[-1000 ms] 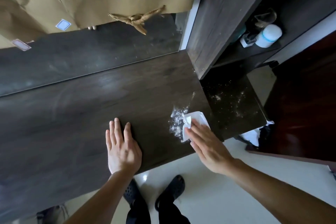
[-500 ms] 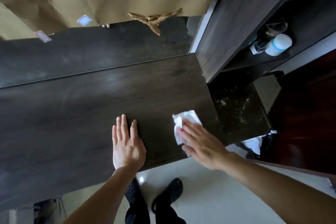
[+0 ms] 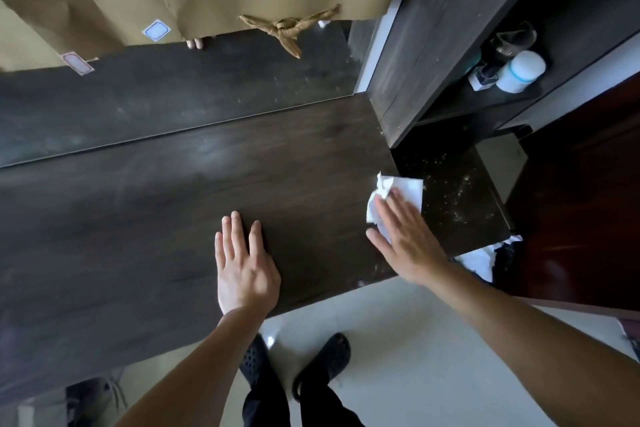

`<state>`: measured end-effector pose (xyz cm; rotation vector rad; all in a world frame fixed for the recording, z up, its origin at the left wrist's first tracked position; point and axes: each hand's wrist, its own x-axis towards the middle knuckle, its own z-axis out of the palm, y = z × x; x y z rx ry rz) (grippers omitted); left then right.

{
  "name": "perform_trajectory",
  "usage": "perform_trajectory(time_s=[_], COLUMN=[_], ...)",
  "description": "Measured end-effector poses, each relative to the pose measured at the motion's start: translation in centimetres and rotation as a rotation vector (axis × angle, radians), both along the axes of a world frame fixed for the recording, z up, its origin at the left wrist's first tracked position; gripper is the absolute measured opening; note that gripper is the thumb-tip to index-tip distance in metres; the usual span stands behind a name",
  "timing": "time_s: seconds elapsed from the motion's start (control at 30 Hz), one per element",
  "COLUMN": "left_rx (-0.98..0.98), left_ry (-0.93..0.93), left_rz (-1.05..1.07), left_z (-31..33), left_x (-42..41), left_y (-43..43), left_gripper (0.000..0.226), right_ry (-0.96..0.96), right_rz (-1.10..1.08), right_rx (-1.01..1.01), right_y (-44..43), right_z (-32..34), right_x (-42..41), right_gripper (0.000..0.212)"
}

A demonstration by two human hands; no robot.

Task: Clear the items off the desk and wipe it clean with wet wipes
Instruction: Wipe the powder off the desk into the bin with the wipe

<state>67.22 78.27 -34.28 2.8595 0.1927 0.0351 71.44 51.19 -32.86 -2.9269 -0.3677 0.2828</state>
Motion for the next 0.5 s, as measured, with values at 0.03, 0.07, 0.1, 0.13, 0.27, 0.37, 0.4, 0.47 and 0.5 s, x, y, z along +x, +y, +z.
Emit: perform_trajectory(time_s=[0.03, 0.07, 0.1, 0.13, 0.27, 0.37, 0.4, 0.47, 0.5], left_rx=[0.000, 0.002, 0.006, 0.007, -0.002, -0.013, -0.014, -0.014, -0.015], left_ry=[0.000, 0.001, 0.003, 0.004, 0.012, 0.039, 0.045, 0.060, 0.066], left_rz=[0.001, 0.004, 0.004, 0.001, 0.005, 0.000, -0.004, -0.006, -0.008], left_z=[0.0, -0.1, -0.1, -0.1, -0.2, -0.2, -0.3, -0.2, -0.2], left_x=[0.0, 0.0, -0.1, -0.2, -0.2, -0.1, -0.1, -0.1, -0.1], left_y=[0.0, 0.0, 0.0, 0.0, 0.1, 0.1, 0.2, 0.2, 0.2], left_gripper=[0.051, 0.052, 0.052, 0.051, 0.051, 0.052, 0.052, 0.054, 0.055], right_ry=[-0.023, -0.037, -0.031, -0.012, 0.010, -0.030, -0.027, -0.001, -0.011], right_rz=[-0.084, -0.144, -0.158, -0.114, 0.178, 0.024, -0.101, -0.345, -0.432], right_rx=[-0.002, 0.012, 0.036, 0.060, 0.071, 0.047, 0.055, 0.095, 0.107], right_y=[1.0, 2.6, 4.5, 6.3, 5.9, 0.6, -0.8, -1.8, -1.3], right_z=[-0.3, -0.5, -0.8, -1.0, 0.0, -0.5, -0.7, -1.1, -1.3], right_x=[1.3, 1.6, 0.8, -0.9, -9.0, -8.9, -8.1, -6.9, -6.8], right_gripper=[0.072, 0.073, 0.075, 0.075, 0.066, 0.063, 0.064, 0.068, 0.069])
